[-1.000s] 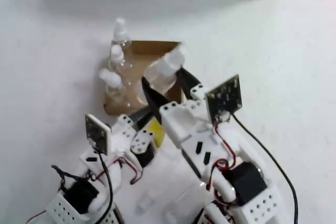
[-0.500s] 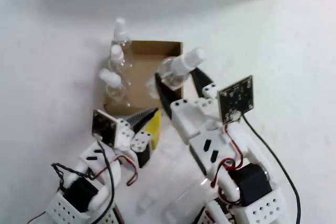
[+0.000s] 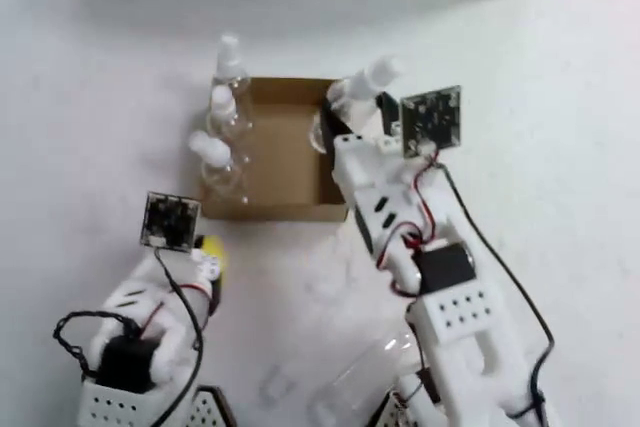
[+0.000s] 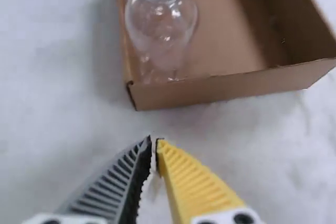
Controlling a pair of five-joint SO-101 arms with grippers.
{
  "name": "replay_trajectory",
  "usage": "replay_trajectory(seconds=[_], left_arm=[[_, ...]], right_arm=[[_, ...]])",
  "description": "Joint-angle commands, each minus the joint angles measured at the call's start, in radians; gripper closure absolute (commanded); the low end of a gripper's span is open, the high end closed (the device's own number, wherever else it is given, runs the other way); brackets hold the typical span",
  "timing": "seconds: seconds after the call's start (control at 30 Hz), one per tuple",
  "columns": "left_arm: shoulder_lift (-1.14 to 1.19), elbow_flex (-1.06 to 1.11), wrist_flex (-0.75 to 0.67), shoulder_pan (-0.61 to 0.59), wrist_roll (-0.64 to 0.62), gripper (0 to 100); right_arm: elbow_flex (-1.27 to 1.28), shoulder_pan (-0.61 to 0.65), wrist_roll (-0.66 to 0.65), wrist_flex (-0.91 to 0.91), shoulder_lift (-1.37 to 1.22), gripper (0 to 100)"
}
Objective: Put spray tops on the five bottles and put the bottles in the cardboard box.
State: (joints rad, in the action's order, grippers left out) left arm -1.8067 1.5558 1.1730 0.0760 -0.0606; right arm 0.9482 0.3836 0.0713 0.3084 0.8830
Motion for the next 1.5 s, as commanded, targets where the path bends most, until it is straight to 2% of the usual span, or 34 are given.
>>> replay_trajectory(seconds=[0.0, 0.1, 0.23, 0.33, 0.47, 1.1, 1.47], left_arm=[[-0.013, -0.04, 0.003, -0.11, 0.061, 98], [-0.013, 0.02, -0.044, -0.163, 0.086, 98], [-0.013, 0.109, -0.187, -0.226, 0.078, 98], [-0.013, 0.135, -0.241, -0.262, 0.077, 98], [-0.013, 0.137, -0.239, -0.265, 0.077, 98], [-0.013, 0.137, -0.242, -0.262, 0.083, 98], [-0.013, 0.137, -0.242, -0.265, 0.084, 98]], right_arm=[[-0.021, -0.013, 0.0, -0.101, -0.093, 98.3], [-0.023, -0.013, 0.0, -0.154, -0.168, 98.3], [-0.023, -0.013, -0.002, -0.236, -0.257, 98.3], [-0.032, -0.012, -0.071, -0.286, -0.315, 98.3], [-0.087, -0.015, -0.114, -0.295, -0.397, 98.3], [-0.39, -0.048, -0.114, -0.297, -0.789, 98.3], [-0.425, -0.031, -0.114, -0.298, -0.892, 98.3]])
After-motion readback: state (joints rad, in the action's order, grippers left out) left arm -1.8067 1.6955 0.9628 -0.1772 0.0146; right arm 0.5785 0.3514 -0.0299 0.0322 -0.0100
